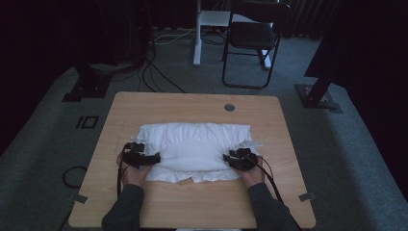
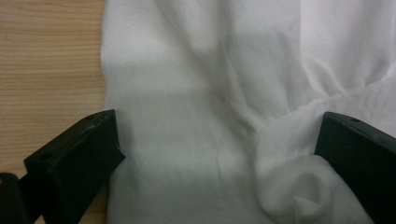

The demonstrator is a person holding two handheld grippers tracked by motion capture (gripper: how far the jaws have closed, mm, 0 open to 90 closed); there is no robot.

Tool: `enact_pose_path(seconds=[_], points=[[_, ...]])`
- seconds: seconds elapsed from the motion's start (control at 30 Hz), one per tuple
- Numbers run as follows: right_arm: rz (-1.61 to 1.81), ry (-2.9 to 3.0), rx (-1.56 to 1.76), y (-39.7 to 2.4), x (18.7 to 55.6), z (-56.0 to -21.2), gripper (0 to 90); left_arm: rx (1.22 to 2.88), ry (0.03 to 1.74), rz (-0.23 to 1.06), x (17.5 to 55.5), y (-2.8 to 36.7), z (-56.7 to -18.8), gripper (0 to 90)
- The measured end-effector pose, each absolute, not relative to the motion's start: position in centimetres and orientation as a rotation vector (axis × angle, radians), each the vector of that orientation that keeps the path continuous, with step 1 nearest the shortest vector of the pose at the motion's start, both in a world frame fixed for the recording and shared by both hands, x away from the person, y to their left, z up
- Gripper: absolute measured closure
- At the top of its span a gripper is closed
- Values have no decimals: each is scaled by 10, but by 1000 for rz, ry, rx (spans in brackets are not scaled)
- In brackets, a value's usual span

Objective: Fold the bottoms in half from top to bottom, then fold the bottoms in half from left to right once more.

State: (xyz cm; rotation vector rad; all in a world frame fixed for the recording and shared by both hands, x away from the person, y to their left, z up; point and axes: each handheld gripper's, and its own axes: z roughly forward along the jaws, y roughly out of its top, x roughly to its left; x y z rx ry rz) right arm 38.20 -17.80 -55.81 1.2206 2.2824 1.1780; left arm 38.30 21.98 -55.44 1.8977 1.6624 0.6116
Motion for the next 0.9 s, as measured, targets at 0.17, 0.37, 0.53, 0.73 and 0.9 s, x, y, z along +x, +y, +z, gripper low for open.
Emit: enact_pose_path(seconds=[0.17, 0.37, 0.53, 0.73, 0.9], points=[[1183, 2279, 1221, -178, 382, -559, 601, 1890, 1664, 628, 382, 220, -555, 1], [1189, 2270, 1225, -178, 381, -559, 601, 1860, 1655, 652, 379, 220, -558, 1], [1190, 2269, 1229, -178, 380, -559, 601, 1829, 1682, 618, 377, 226, -554, 1], [1197, 2268, 1228, -178, 381, -560, 601, 1790, 1736, 632, 377, 235, -553, 1], [1209, 2269, 1227, -179, 380, -560, 600, 1791, 1768, 657, 378, 235, -554, 0]])
